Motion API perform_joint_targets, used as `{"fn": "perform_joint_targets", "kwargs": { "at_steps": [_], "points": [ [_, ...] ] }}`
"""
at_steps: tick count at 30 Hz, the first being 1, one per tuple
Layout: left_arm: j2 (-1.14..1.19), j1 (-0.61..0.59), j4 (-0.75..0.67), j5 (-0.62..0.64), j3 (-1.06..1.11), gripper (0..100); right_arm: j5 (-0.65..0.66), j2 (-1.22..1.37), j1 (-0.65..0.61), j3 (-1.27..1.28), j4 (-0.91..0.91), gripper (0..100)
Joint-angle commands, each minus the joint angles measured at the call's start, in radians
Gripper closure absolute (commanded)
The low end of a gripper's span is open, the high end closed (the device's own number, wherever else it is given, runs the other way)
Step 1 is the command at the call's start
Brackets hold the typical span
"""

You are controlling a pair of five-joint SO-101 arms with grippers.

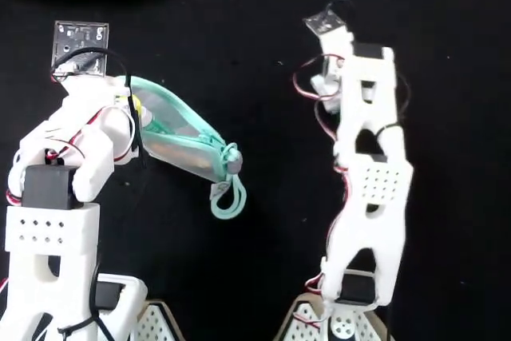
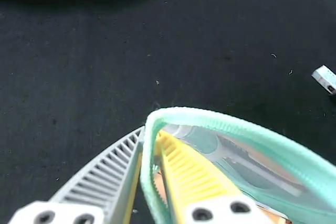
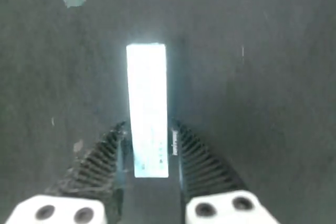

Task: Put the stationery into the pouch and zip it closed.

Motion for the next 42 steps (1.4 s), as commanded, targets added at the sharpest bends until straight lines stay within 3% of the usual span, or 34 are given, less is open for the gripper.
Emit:
{"fn": "perform_joint_targets", "kwargs": {
  "at_steps": [1, 8, 14, 23, 30, 37, 42],
  "points": [
    [0.028, -0.010, 0.005, 0.000, 0.099, 97, -0.012, -0.159, 0.018, -0.031, 0.086, 98.6],
    [0.028, -0.010, 0.005, 0.000, 0.099, 97, -0.020, -0.536, 0.011, 0.188, 0.160, 98.6],
    [0.028, -0.010, 0.005, 0.000, 0.099, 97, -0.026, -1.047, -0.008, 0.636, 0.140, 98.6],
    [0.028, -0.010, 0.009, 0.002, 0.099, 97, -0.014, -1.601, 0.043, 1.491, -0.180, 98.5],
    [0.028, -0.008, 0.009, 0.002, 0.099, 97, 0.064, -1.607, 0.118, 1.807, -0.407, 98.5],
    [0.026, -0.008, 0.011, 0.002, 0.099, 97, 0.121, -1.426, 0.118, 1.811, -0.425, 97.6],
    [0.026, -0.008, 0.011, 0.002, 0.099, 97, 0.123, -1.250, 0.117, 1.756, -0.428, 82.5]
  ]
}}
